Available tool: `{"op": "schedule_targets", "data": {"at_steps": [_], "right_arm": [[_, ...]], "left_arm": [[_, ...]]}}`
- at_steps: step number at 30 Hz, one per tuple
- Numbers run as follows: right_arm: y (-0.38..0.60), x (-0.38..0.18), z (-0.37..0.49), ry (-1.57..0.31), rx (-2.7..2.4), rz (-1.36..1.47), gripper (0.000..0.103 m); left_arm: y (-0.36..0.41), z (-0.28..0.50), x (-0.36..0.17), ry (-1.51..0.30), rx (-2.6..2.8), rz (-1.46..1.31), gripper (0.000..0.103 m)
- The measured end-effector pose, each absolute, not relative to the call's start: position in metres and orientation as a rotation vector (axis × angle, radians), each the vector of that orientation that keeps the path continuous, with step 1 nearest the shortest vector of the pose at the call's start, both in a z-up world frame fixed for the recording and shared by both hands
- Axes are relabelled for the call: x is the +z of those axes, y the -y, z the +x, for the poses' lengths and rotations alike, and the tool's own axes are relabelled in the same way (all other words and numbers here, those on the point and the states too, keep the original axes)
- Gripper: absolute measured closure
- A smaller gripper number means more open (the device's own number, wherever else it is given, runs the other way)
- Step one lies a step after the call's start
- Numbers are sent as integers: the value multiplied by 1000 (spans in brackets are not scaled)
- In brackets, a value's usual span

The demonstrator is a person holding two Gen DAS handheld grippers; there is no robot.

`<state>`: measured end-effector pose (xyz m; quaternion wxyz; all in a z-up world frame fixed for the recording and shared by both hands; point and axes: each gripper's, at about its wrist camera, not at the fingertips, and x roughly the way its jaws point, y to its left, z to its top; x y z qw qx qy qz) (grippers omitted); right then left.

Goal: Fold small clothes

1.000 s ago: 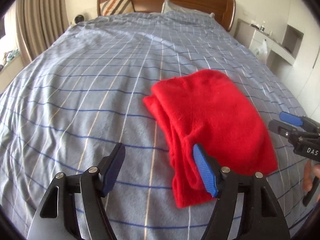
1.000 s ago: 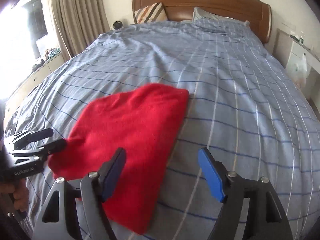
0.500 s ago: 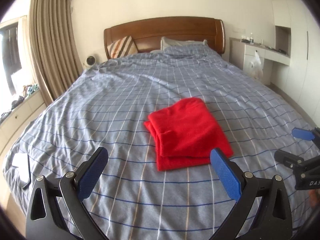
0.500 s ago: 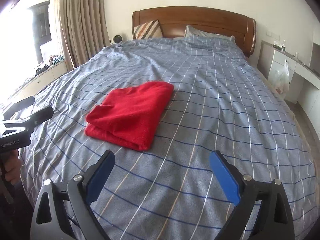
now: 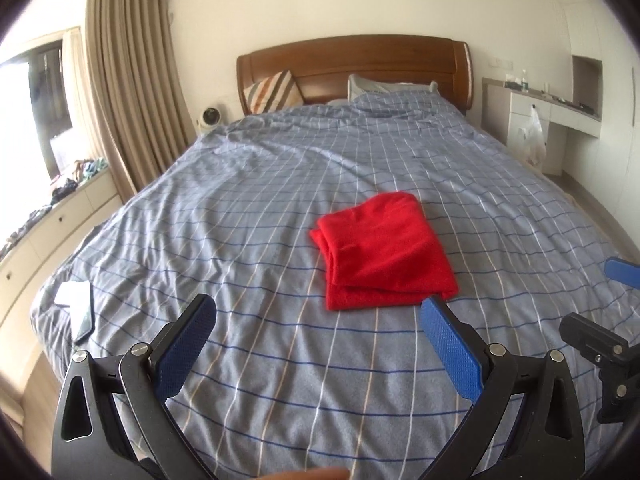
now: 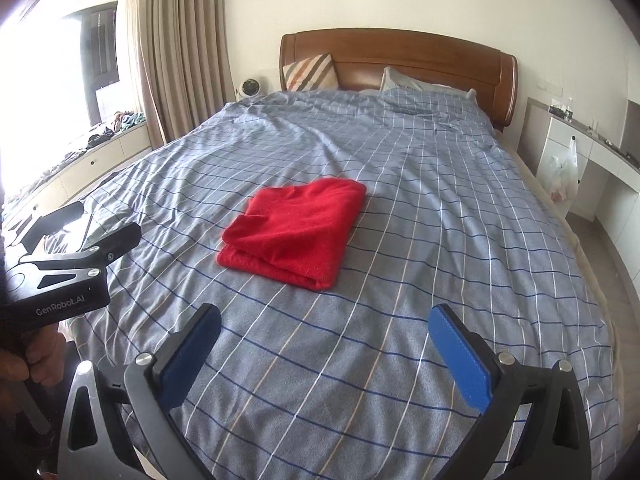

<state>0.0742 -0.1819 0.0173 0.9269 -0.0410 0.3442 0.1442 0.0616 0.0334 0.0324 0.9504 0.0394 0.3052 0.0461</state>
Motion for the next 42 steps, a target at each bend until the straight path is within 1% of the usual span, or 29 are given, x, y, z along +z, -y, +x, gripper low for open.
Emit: {"op": "schedule_targets", "data": {"at_steps": [10,19,26,34,42], "right_arm": [[182,15,38,-747,313,-60,1],[188,19,21,-805,259,-55,1],[200,33,9,-790,241,-29,1],[192,26,4,-812,259,-62,1],[180,34,-1,-806,289,-79,1]], "left_arm": [[-36,25,12,-713,48,52,0],[-46,3,17,-764,85,35,0],[-42,-8,25,-769,43,12,0],[-37,-10,25,-778,69,29,0],[-40,-13,31,-775,98,46,0]]}}
